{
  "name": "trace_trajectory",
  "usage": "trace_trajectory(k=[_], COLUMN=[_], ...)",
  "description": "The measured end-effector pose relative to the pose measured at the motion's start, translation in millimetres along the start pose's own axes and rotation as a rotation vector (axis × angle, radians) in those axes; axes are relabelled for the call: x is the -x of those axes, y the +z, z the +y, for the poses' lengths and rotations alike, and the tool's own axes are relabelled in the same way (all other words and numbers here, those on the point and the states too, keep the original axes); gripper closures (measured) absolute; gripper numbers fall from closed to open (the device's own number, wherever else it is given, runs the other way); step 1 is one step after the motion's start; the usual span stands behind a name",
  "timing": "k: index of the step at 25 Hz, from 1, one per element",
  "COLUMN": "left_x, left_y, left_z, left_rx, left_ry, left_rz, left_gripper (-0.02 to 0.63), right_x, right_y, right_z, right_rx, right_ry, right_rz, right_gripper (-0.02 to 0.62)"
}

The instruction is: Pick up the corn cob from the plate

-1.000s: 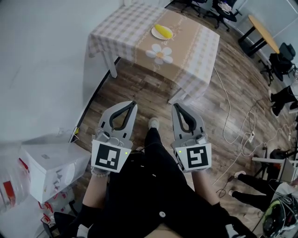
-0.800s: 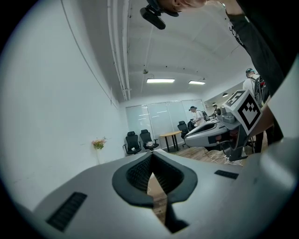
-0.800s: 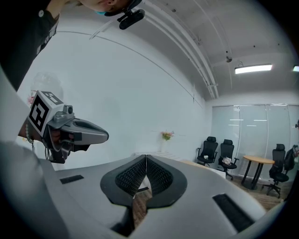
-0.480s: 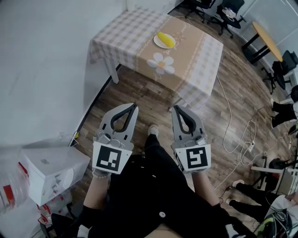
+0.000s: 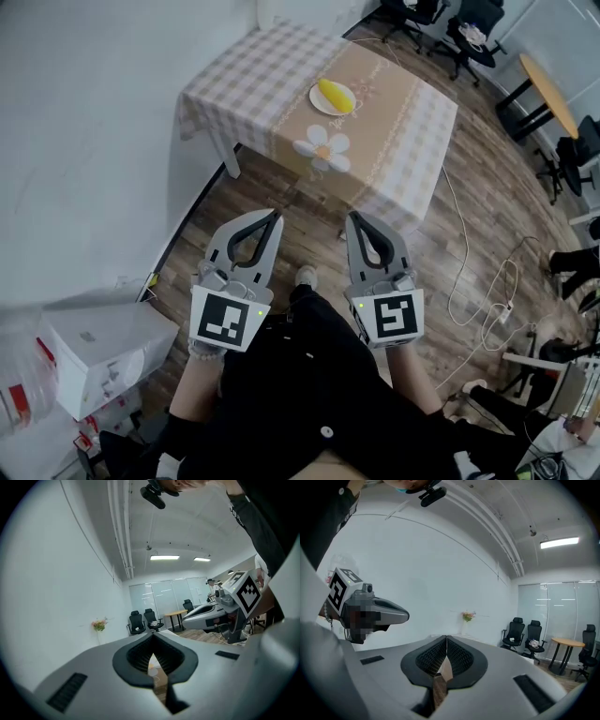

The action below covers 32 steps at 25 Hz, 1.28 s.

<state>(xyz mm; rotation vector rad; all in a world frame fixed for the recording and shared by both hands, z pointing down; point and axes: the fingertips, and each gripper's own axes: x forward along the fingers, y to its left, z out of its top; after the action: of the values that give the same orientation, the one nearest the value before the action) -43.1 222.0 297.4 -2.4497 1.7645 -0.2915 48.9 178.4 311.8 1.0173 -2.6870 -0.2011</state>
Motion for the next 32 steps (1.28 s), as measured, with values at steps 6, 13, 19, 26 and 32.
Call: trace_trajectory(k=[6, 13, 19, 26, 32], left_x=[-44.7, -94.2, -129.5, -156.6, -173.2], left_y=[4.3, 6.6, 4.4, -0.8, -1.4], left_z=[15.7, 35.4, 50.2, 59.5, 55.0], left_rx=[0.004, 0.012, 0.005, 0.014, 0.0], left_ry=[0.02, 0.06, 0.101, 0.147, 0.137], left_rz=[0.002, 0.014, 0.038, 0.053, 0.066], left_gripper=[0.601, 0.601, 0.601, 0.601, 0.601], right_x=[-32.3, -73.1, -106.8, -131.3, -137.8], right_y=[-1.5, 0.0, -2.5, -8.4, -14.0], right_z=[-38.0, -74.3, -104.5, -121.6, -140.2], right_rx=[-0.002, 0.015, 0.02, 0.021, 0.006], right_ry=[0.012, 0.074, 0.1, 0.16, 0.146], right_rz=[-0.002, 0.006, -0.019, -0.019, -0.017], right_gripper=[0.555, 0.555, 0.555, 0.555, 0.555])
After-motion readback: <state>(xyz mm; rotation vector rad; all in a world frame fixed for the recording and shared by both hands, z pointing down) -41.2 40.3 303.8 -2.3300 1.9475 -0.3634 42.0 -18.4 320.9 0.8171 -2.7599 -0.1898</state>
